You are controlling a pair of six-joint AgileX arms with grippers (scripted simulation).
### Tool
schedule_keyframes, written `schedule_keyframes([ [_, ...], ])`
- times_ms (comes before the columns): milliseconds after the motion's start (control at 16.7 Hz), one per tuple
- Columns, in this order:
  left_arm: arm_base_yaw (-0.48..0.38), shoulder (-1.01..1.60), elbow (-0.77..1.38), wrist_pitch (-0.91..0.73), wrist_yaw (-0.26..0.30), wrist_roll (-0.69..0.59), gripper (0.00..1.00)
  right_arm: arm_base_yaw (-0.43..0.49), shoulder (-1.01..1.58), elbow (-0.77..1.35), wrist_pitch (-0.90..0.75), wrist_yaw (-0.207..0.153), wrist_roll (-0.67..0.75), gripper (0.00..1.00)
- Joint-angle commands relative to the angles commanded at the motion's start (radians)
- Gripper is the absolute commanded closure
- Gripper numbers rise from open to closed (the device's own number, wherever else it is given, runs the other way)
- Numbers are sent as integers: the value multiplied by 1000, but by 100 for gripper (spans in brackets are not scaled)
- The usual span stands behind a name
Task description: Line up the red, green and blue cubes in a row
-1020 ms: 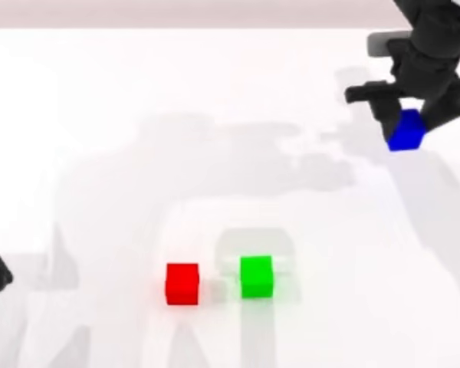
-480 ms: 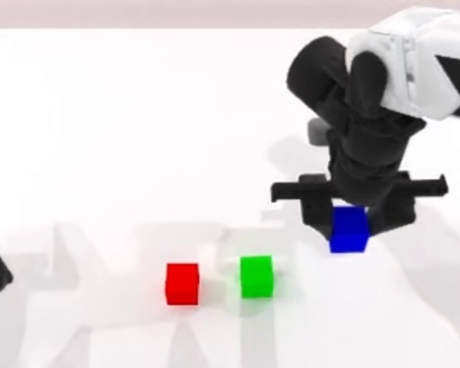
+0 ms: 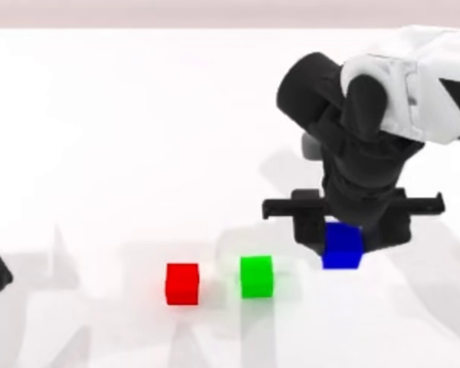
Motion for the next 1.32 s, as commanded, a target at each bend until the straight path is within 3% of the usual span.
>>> schedule_keyframes([
  [480,0,0,0,0,0,0,0,5,75,-159,242,1,4,100],
  [780,0,0,0,0,0,0,0,7,83,-175,262,2,4,100],
  [1320,0,0,0,0,0,0,0,7,83,-175,262,2,4,32],
])
